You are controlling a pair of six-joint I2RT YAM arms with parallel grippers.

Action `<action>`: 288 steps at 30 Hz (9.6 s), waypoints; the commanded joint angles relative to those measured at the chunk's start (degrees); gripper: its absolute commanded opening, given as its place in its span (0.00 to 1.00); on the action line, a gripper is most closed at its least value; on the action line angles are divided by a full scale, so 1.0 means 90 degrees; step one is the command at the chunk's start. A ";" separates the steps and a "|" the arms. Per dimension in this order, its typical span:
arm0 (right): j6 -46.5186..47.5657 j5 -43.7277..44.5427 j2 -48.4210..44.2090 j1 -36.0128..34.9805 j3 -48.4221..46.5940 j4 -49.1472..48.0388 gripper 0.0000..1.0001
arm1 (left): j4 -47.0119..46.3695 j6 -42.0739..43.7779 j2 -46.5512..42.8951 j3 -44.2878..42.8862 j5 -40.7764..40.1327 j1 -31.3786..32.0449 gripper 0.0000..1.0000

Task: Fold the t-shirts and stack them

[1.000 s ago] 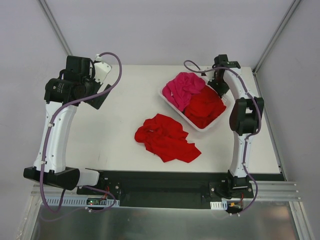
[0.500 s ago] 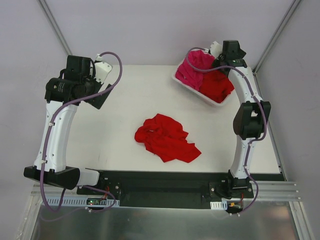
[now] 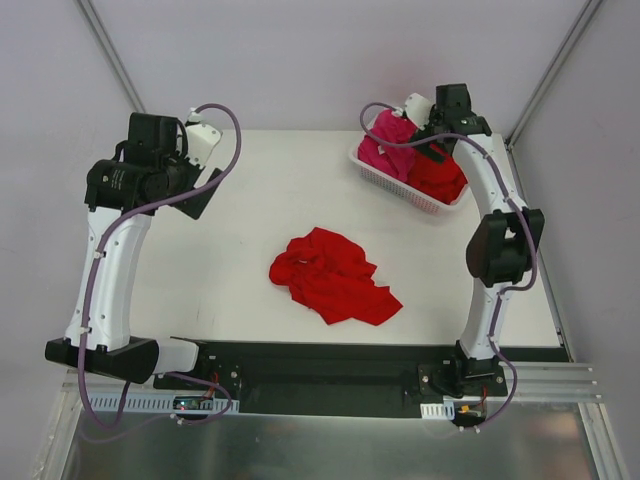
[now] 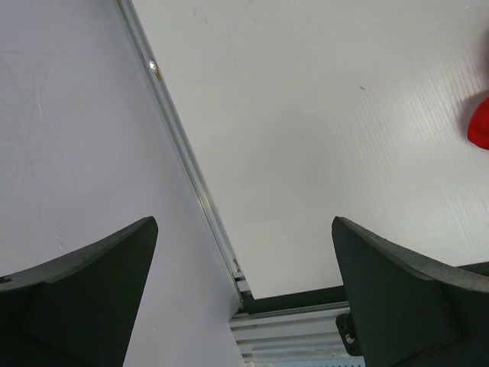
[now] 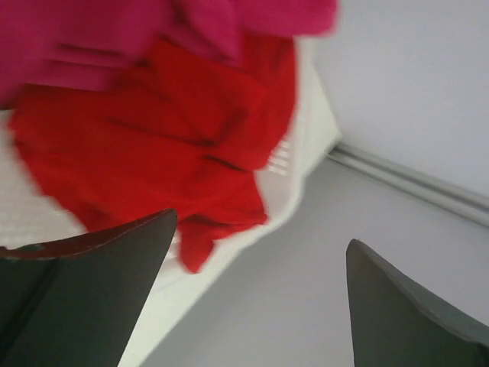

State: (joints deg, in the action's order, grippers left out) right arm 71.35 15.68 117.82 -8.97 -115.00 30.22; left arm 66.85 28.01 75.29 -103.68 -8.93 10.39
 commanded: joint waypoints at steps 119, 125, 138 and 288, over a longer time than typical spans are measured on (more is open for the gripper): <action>-0.3514 -0.1782 0.1450 0.1417 -0.1304 0.4407 0.96 | 0.0306 0.0179 -0.0162 0.0114 -0.0492 -0.0139 0.99; -0.3144 -0.1245 0.1684 0.1485 -0.1607 0.3616 0.96 | 0.0375 0.0120 0.0043 -0.0169 -0.0443 -0.0208 0.99; -0.2460 -0.0893 -0.0136 0.0784 -0.0538 0.2449 0.96 | 0.0404 0.0150 -0.0074 -0.0043 -0.0483 -0.0237 0.99; 0.1146 0.0495 0.1656 -0.0263 -0.0583 -0.1111 0.96 | 0.0961 -0.0124 -0.0103 -0.1146 0.0601 -0.1028 0.99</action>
State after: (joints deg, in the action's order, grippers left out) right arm 83.24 19.14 138.43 -11.42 -121.71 24.14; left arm 74.50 27.66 76.40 -113.25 -4.64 1.76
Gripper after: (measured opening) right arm 0.960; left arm 0.993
